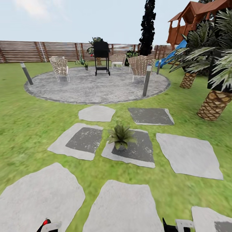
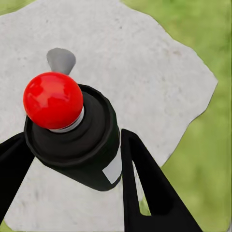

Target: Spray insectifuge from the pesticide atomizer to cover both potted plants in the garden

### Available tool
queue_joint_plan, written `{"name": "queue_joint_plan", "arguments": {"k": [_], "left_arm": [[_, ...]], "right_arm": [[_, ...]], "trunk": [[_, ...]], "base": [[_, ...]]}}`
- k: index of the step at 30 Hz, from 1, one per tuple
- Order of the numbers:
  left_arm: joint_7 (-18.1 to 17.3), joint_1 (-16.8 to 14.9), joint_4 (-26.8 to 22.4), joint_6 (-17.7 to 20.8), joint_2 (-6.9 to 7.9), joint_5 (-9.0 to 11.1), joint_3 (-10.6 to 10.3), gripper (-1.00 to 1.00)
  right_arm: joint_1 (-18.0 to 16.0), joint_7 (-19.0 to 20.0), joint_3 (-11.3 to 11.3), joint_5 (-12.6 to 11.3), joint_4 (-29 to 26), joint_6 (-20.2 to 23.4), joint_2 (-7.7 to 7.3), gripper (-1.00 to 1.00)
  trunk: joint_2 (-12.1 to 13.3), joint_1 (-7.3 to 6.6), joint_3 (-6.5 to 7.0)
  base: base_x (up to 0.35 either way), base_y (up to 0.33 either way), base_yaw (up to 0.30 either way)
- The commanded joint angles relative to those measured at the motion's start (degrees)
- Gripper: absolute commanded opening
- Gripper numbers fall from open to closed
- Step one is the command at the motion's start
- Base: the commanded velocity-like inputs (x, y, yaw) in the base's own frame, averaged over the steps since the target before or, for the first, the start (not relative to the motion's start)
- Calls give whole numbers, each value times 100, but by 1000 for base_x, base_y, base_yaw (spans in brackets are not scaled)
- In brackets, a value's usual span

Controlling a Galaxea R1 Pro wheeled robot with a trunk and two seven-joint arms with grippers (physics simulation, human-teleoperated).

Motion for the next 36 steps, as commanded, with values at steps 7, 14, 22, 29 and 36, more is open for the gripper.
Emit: {"name": "queue_joint_plan", "arguments": {"k": [7,14,22,29,36], "left_arm": [[25,-3,5,-17,-1,-41,15,-100],[25,-3,5,-17,-1,-49,15,-100],[25,-3,5,-17,-1,-56,15,-100],[25,-3,5,-17,-1,-60,15,-100],[25,-3,5,-17,-1,-47,15,-100]], "right_arm": [[-3,14,-8,-26,4,-17,1,100],[-3,14,-8,-26,4,-17,1,100],[-3,14,-8,-26,4,-17,1,100],[-3,14,-8,-26,4,-17,1,100],[-3,14,-8,-26,4,-17,1,100]], "trunk": [[-1,2,-5],[-1,2,-5],[-1,2,-5],[-1,2,-5],[-1,2,-5]], "base": [[316,-113,0],[296,-141,0],[286,-158,16],[282,-164,225],[281,-166,275]]}}
